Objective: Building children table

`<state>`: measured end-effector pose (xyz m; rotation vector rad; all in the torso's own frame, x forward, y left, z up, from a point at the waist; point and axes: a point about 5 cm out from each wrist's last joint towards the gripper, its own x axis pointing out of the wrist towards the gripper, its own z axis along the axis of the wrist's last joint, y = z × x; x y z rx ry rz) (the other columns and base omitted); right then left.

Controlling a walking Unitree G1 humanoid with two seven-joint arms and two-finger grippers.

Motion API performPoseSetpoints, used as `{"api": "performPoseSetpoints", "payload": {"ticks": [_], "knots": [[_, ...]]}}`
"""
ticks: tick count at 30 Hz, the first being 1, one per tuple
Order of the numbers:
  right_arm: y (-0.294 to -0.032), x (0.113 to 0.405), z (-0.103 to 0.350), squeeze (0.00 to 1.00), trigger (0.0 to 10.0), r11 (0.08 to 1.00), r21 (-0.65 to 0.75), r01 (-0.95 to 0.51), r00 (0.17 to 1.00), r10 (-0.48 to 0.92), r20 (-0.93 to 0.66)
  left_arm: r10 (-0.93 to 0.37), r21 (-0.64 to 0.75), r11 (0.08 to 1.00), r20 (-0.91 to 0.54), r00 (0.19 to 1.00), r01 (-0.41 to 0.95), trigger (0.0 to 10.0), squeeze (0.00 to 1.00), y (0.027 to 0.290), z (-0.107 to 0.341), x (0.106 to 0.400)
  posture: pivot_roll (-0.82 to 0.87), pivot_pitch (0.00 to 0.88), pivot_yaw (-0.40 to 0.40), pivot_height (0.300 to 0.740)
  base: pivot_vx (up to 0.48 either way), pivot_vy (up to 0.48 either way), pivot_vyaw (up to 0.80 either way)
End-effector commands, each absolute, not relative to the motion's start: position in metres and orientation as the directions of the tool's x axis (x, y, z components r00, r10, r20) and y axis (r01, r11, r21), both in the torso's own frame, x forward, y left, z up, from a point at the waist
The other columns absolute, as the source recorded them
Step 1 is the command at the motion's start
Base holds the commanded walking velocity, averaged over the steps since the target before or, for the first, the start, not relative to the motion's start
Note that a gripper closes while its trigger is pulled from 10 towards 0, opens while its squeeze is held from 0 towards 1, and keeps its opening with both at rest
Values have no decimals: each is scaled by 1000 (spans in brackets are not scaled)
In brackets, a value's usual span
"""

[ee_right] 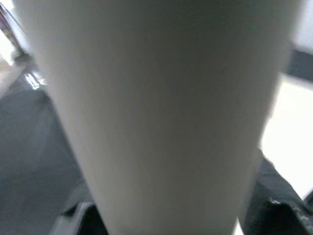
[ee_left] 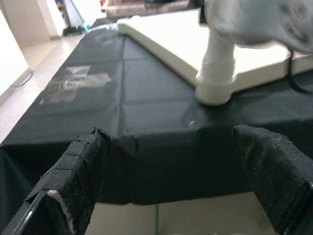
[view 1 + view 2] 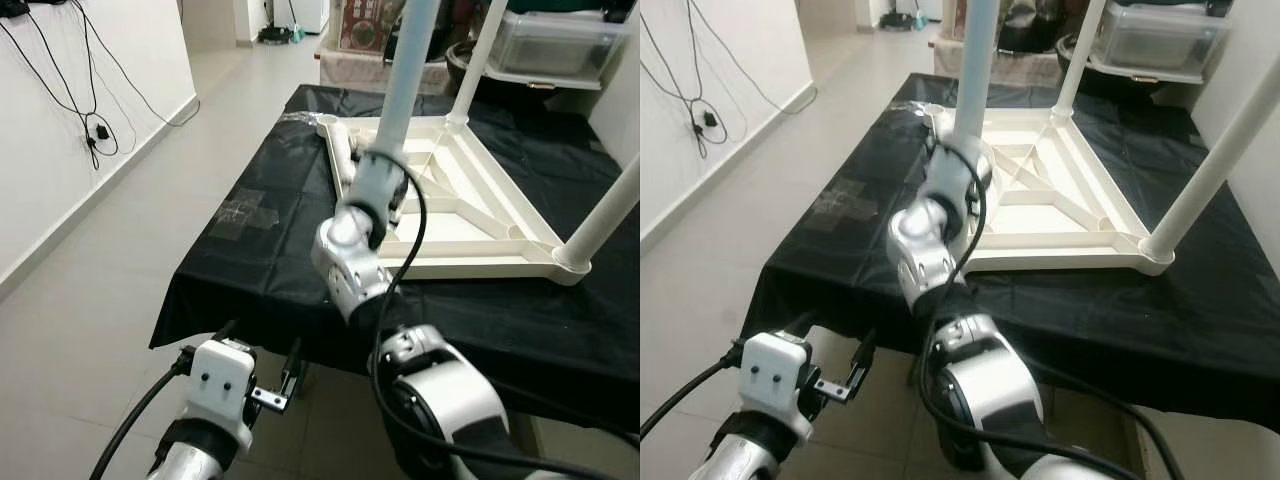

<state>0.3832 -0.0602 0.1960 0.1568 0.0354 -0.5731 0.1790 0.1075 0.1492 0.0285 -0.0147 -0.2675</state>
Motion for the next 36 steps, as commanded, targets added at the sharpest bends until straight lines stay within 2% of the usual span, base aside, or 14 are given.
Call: {"api": "performPoseSetpoints", "payload": {"ticks": [1,21,22,24,29,36], "knots": [[-63,382,185,1000,10000,813,154,562,826,-542,-153,-269,22,963,-2,963,269,10000,0,106,145,178,118,111,2,740,0,0,0],[-57,378,183,1000,10000,884,199,423,906,-406,-120,-267,26,963,-1,964,267,10000,0,107,144,181,112,103,-4,740,0,0,0],[-59,376,182,0,10000,907,198,372,928,-358,-104,-264,28,964,1,964,264,10000,0,108,143,182,108,98,-3,740,0,0,0],[-59,376,182,0,10000,907,198,372,928,-358,-104,-264,28,964,1,964,264,10000,0,108,143,182,108,98,-3,740,0,0,0],[-61,366,175,0,10000,951,184,250,968,-238,-84,-263,31,964,7,965,262,10000,0,109,143,186,96,85,0,740,0,0,0],[-62,364,172,0,10000,957,175,229,972,-218,-83,-263,31,964,9,965,263,10000,0,109,143,187,96,80,-1,740,0,0,0]]}}
